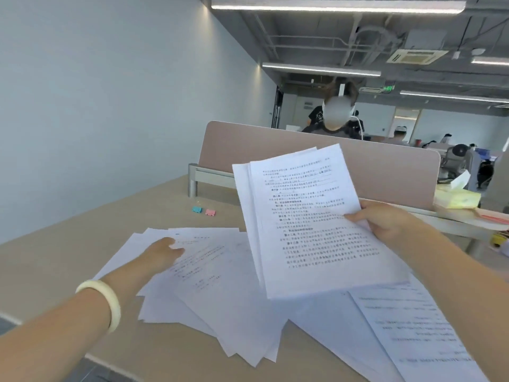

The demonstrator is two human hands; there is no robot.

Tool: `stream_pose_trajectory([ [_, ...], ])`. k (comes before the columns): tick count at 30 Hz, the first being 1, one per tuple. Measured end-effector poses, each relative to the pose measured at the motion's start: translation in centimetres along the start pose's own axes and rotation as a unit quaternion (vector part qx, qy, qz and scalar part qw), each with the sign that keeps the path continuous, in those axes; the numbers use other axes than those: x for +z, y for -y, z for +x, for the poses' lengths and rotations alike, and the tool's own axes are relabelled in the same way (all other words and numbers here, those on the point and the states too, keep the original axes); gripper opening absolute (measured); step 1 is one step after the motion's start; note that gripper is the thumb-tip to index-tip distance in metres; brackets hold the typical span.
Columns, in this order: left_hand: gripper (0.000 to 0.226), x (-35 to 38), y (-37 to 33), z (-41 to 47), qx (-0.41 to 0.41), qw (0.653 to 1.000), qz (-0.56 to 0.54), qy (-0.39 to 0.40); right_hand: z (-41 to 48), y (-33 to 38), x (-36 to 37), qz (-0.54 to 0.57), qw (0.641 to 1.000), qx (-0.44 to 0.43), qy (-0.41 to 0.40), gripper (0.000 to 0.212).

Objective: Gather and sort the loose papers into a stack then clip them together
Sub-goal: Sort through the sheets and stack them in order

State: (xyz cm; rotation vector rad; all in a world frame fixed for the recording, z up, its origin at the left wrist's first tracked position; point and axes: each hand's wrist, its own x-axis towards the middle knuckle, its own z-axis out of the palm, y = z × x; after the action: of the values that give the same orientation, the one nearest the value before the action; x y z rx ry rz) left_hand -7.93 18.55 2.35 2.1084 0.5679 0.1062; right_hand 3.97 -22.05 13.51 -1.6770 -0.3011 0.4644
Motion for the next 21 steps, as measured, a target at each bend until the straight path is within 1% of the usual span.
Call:
stream_pose_trajectory([
  [2, 0.058, -1.2, 1.0, -0.8, -0.063, 0.986, -0.153, 0.024, 2.6, -1.8, 3.4, 0.001, 0.999, 0.017, 0.04, 0.039],
  [3, 0.059, -1.6, 1.4, -1.3, -0.083, 0.973, -0.211, 0.035, 3.8, -2.9, 5.1, -0.015, 0.997, 0.038, 0.068, 0.034],
  [5, 0.059, -2.1, 2.1, -2.1, -0.106, 0.956, -0.27, 0.042, 6.2, -5.2, 7.8, -0.054, 0.986, 0.073, 0.137, 0.036],
  [7, 0.057, -2.0, 2.3, -2.6, -0.115, 0.944, -0.305, 0.048, 8.4, -6.9, 9.9, -0.13, 0.973, 0.125, 0.142, 0.036],
  [8, 0.057, -1.9, 2.4, -2.7, -0.116, 0.941, -0.313, 0.05, 9.2, -7.4, 10.8, -0.177, 0.965, 0.14, 0.137, 0.042],
  [9, 0.057, -1.9, 2.4, -2.9, -0.115, 0.94, -0.318, 0.054, 9.8, -7.8, 11.5, -0.231, 0.955, 0.137, 0.122, 0.045],
  [11, 0.054, -1.7, 2.3, -3.0, -0.109, 0.94, -0.317, 0.061, 10.6, -8.0, 12.7, -0.29, 0.945, 0.117, 0.099, 0.034],
  [13, 0.04, -1.5, 2.3, -2.8, -0.1, 0.942, -0.313, 0.065, 11.0, -7.9, 13.3, -0.304, 0.941, 0.121, 0.091, 0.029],
  [14, 0.031, -1.4, 2.4, -2.6, -0.097, 0.943, -0.311, 0.071, 11.2, -8.0, 13.3, -0.302, 0.94, 0.128, 0.091, 0.029],
  [15, 0.027, -1.3, 2.4, -2.5, -0.095, 0.943, -0.31, 0.078, 11.3, -8.0, 13.3, -0.301, 0.94, 0.138, 0.085, 0.03],
  [17, 0.032, -1.1, 2.6, -2.3, -0.087, 0.945, -0.304, 0.082, 11.3, -7.7, 13.4, -0.288, 0.939, 0.169, 0.082, 0.032],
  [21, 0.039, -0.9, 2.7, -2.3, -0.091, 0.946, -0.302, 0.077, 11.3, -7.3, 13.4, -0.274, 0.929, 0.212, 0.13, 0.034],
])
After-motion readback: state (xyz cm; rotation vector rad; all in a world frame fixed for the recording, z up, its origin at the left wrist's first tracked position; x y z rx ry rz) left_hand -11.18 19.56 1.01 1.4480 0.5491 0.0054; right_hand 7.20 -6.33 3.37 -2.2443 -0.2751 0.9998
